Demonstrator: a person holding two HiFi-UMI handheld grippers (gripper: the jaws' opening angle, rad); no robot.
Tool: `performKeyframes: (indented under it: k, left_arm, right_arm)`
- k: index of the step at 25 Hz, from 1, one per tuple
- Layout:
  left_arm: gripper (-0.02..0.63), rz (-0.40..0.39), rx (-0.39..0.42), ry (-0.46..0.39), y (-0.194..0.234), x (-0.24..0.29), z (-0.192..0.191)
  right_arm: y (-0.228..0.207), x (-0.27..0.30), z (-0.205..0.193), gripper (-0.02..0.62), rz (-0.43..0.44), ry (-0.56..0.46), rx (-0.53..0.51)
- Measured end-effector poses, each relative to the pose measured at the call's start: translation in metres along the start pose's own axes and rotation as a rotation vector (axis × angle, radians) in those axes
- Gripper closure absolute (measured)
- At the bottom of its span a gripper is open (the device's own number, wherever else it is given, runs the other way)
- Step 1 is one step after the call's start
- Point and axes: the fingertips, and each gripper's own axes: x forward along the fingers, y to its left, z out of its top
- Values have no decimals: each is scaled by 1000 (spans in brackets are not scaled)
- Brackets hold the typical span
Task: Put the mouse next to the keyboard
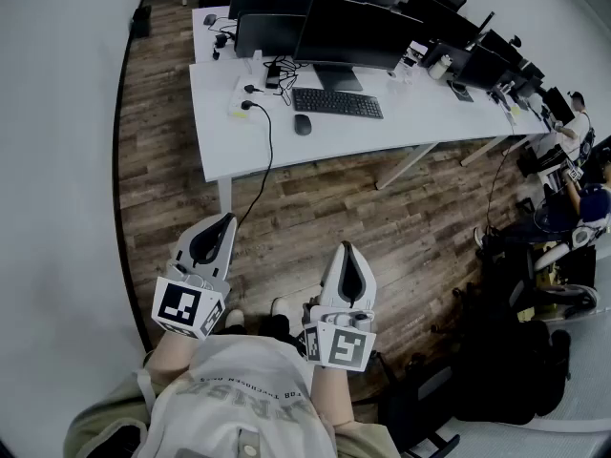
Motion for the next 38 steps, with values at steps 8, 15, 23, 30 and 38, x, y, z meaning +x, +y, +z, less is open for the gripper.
performKeyframes:
  k: [8, 15, 23, 30, 38]
  left_arm:
    - [595, 25, -13, 3, 6, 5, -2]
    - [595, 55, -10, 14, 5, 22, -1]
    - [595, 151, 6, 13, -2, 57, -1]
    - [373, 161, -19, 11, -29, 103, -1]
    - [212, 213, -47, 20, -45, 138, -6]
  right_arm:
    - [-1, 9, -1, 597, 14, 4, -4]
    - [-14, 27, -8, 596, 48, 23, 0]
    - [-56, 56, -16, 595, 117, -5, 98]
    - [-115, 79, -26, 289, 231, 10, 246]
    - [-176, 92, -38, 241, 235, 15, 231]
